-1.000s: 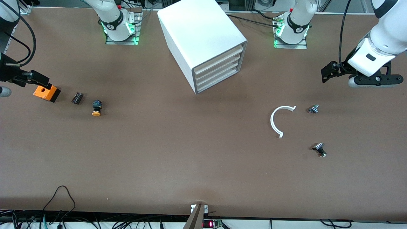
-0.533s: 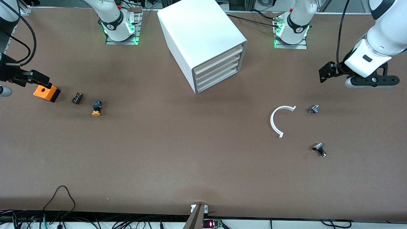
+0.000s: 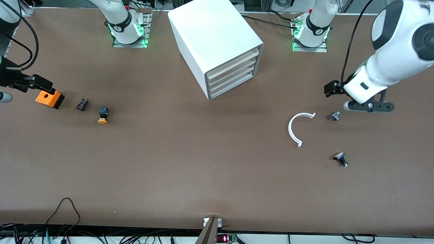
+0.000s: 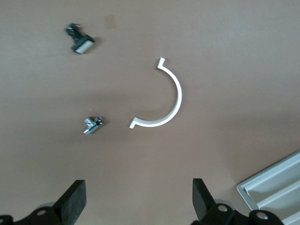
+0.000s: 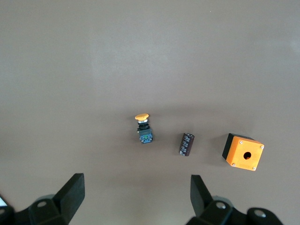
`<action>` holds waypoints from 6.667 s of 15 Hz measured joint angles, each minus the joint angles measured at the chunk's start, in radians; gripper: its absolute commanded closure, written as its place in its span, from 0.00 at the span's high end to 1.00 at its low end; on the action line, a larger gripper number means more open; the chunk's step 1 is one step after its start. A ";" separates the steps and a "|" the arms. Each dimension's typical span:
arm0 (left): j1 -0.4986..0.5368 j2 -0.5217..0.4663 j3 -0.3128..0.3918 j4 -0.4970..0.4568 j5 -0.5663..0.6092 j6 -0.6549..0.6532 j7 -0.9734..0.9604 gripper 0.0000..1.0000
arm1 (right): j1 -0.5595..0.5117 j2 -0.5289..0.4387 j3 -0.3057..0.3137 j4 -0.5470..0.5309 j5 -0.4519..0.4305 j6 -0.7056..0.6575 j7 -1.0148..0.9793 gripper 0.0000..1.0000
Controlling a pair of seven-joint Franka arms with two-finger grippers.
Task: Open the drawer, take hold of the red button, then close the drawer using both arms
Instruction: 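Reach the left gripper to the cabinet's lower drawer handle, then pull the drawer open with the left gripper while the right gripper reaches in, then release the drawer and withdraw the left gripper while the right gripper descends, then grasp the red mushroom button in the drawer with the right gripper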
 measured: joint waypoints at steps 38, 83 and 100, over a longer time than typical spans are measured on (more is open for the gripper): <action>0.076 0.325 -0.239 -0.334 -0.840 0.223 0.454 0.00 | 0.175 0.123 0.020 0.071 0.100 0.004 0.001 1.00; 0.173 -0.093 -0.002 0.024 0.008 -0.010 0.249 1.00 | 0.994 0.768 -0.046 0.609 0.136 0.300 -0.863 1.00; 0.162 -0.090 -0.002 0.035 0.009 -0.012 0.208 1.00 | 1.026 0.829 -0.059 0.623 0.135 0.369 -0.863 0.31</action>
